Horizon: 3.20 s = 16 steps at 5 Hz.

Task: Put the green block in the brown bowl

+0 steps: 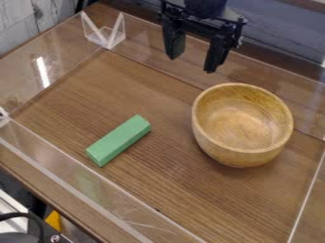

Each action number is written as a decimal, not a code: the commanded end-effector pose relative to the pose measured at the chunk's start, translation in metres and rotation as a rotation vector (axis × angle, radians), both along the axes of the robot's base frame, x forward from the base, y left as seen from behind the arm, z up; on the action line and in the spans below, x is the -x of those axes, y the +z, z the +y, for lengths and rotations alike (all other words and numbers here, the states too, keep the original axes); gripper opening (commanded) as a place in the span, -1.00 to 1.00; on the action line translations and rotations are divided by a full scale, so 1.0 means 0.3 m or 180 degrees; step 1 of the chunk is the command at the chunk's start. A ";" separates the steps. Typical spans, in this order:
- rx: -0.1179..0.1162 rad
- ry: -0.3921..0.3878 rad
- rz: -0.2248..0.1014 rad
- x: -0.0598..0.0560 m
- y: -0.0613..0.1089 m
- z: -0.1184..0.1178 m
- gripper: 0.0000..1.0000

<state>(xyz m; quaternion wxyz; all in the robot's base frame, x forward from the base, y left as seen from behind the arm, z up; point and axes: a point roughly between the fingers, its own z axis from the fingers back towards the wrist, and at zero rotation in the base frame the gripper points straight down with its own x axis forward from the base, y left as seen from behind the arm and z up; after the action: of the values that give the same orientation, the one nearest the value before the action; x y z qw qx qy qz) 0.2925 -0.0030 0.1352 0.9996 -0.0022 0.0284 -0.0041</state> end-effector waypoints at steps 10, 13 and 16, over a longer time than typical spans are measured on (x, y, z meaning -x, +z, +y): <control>-0.0103 -0.0194 -0.0088 0.351 -0.263 0.353 1.00; -0.0094 -0.0071 -0.0122 0.303 -0.288 0.324 1.00; -0.0070 0.0001 -0.0156 0.322 -0.317 0.225 1.00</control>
<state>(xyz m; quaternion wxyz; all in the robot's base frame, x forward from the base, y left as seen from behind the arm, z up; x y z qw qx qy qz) 0.1907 0.0628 0.0322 0.9997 0.0025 0.0224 -0.0053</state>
